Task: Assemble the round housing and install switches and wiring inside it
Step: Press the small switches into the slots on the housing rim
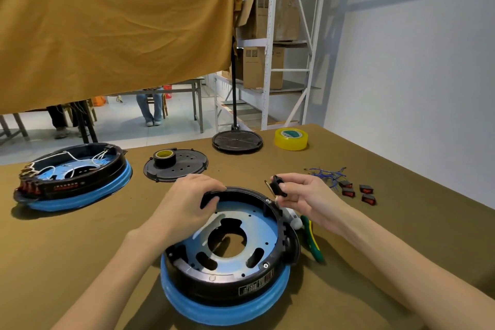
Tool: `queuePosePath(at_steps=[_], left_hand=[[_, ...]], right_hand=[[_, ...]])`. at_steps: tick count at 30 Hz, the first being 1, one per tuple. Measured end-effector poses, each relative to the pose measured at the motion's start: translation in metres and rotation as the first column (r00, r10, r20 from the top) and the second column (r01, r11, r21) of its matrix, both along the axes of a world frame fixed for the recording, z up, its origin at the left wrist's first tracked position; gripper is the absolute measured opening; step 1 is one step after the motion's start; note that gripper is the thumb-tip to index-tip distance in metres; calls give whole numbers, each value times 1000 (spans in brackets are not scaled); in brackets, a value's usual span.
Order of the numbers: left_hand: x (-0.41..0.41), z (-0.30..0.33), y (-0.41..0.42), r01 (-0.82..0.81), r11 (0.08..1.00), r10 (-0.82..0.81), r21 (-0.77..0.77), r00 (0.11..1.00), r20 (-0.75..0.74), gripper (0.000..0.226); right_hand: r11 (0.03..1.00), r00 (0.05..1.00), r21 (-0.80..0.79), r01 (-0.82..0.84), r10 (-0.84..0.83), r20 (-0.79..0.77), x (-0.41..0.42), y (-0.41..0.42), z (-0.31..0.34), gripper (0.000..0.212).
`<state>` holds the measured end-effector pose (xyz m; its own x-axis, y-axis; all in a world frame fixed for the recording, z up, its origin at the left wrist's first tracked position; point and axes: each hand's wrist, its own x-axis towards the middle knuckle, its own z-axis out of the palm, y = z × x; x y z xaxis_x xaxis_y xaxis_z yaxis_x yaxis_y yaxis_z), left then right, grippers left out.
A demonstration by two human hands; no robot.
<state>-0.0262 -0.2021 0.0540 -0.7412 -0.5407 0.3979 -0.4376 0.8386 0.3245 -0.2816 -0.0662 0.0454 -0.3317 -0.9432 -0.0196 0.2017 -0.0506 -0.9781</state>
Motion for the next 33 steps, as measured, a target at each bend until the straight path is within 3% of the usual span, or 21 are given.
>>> queuePosePath(at_steps=[5,11,16,25,31,33], left_hand=[[-16,-3,37,124,976,-142,176,986,90,24],[-44,-12,46,137,931,-120,338,990,-70,28],[-71,2,43,170,925,-131,339,982,-134,22],[-84,-6,39,126,928,-84,351,988,-131,12],[-81,-4,45,101,963,-83,250,993,-78,7],[-77,-5,48,103,958,-54,266,982,-183,6]], right_hand=[[1000,999,16,16,-16,48,6,3,-4,27],[1000,994,16,-2,1,110,9,5,-2,29],[999,986,8,-33,31,164,8,6,-3,29],[999,881,-27,-27,37,472,2,8,-19,34],[993,856,-94,-66,105,506,2,9,-21,39],[990,868,-124,-65,117,482,2,7,-20,36]])
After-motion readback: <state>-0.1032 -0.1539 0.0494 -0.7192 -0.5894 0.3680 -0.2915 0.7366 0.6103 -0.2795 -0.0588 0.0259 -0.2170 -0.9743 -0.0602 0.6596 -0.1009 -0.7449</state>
